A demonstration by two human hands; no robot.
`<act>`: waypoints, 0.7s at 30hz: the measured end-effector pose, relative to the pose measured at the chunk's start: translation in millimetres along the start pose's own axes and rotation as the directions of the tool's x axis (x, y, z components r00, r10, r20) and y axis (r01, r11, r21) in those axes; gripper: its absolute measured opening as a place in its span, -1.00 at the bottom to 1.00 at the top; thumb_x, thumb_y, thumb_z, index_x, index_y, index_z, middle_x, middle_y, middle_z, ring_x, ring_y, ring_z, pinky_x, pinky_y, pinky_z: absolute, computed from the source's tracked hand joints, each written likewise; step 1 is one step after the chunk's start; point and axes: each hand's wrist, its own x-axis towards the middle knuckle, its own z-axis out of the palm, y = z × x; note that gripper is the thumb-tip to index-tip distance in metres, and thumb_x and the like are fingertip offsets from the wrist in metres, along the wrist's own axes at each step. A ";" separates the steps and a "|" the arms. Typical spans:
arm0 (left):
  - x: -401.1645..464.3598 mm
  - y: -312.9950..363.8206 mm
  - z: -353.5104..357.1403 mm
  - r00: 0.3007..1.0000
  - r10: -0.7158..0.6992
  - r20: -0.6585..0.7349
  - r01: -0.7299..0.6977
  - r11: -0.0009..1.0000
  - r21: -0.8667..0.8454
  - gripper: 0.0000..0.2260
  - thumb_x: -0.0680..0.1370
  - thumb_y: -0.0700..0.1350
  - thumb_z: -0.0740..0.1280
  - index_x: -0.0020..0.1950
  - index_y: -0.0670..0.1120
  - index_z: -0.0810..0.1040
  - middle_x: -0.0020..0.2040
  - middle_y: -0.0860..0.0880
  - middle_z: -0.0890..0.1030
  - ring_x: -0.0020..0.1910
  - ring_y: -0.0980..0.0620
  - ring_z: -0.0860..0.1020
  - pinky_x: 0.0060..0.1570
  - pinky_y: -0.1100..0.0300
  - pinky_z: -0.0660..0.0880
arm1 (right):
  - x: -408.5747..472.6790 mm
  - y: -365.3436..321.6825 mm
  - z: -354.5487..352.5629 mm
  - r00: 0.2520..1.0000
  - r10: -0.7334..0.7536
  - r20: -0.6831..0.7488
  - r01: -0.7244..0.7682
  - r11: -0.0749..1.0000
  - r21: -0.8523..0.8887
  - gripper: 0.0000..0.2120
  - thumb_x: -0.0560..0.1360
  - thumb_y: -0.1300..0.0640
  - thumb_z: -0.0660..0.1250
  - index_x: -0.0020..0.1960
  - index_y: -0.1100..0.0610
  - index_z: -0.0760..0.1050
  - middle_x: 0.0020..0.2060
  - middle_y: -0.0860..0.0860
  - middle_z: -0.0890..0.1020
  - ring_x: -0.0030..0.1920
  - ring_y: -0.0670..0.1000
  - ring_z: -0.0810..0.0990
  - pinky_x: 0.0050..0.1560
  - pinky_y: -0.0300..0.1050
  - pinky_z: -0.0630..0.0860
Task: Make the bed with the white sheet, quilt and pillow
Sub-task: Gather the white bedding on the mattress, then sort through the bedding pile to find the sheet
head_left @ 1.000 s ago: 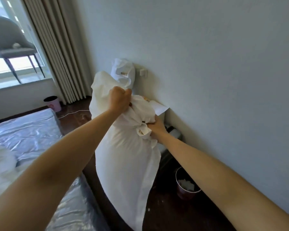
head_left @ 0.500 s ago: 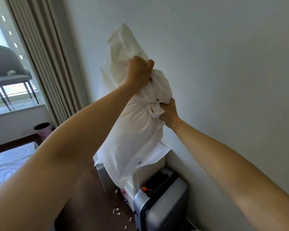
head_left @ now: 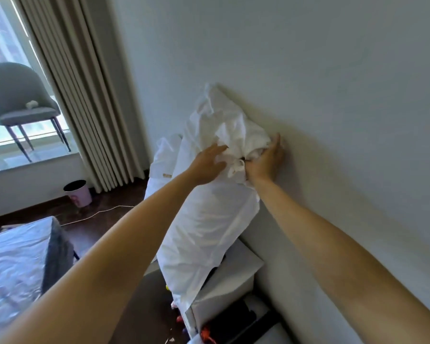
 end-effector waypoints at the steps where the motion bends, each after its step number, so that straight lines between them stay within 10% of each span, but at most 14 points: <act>1: 2.5 -1.0 0.1 1.000 -0.004 0.001 0.004 1.000 -0.015 -0.54 0.62 -0.08 0.22 0.51 -0.06 0.22 0.53 -0.07 0.18 0.52 -0.03 0.13 0.43 0.16 0.04 | -6.6 -8.1 0.8 0.987 -0.127 -0.096 0.122 0.991 -0.055 -0.12 0.31 0.22 0.48 0.53 0.15 0.12 0.41 0.21 0.30 0.38 0.20 0.31 0.34 0.00 0.24; 4: 7.7 -2.1 -8.5 1.000 -0.008 0.014 0.010 0.985 -0.175 -0.66 0.62 -0.08 0.20 0.40 -0.02 0.40 0.39 -0.03 0.42 0.38 -0.02 0.36 0.34 0.14 0.26 | -27.2 -38.8 9.9 0.803 -0.571 -0.172 0.528 0.814 -0.242 -0.20 0.29 0.25 0.41 0.49 0.13 0.23 0.43 0.21 0.30 0.45 0.22 0.24 0.43 0.18 0.10; 7: -7.6 -18.9 -17.7 0.981 -0.080 -0.175 0.030 0.963 -0.269 -0.69 0.58 -0.12 0.24 0.33 0.02 0.46 0.25 0.02 0.52 0.22 0.08 0.48 0.08 0.43 0.35 | -44.7 -56.2 28.3 0.727 -0.683 -0.066 0.670 0.727 -0.151 -0.36 0.33 0.29 0.33 0.41 0.17 0.36 0.37 0.17 0.40 0.41 0.17 0.31 0.42 0.10 0.17; 15: -180.3 -113.2 -40.2 0.815 -0.531 -0.233 0.470 0.840 -0.271 -0.51 0.50 -0.17 0.36 0.42 -0.04 0.37 0.28 -0.10 0.49 0.14 -0.07 0.55 0.14 0.05 0.50 | -141.2 -69.8 75.0 0.695 -0.385 0.607 0.353 0.918 0.177 -0.56 0.49 0.29 0.24 0.35 0.16 0.36 0.17 0.12 0.54 0.16 0.11 0.53 0.17 -0.09 0.40; 21: -399.1 -123.6 -54.2 0.621 -0.724 -0.300 0.677 0.688 -0.262 -0.67 0.51 -0.23 0.31 0.28 -0.10 0.50 0.01 -0.02 0.58 -0.06 0.06 0.50 -0.07 0.30 0.38 | -325.7 -81.5 102.2 0.319 -0.217 0.923 0.087 0.976 0.199 -0.67 0.48 0.26 0.29 0.24 0.20 0.49 -0.07 0.07 0.61 -0.05 0.06 0.59 -0.08 -0.09 0.52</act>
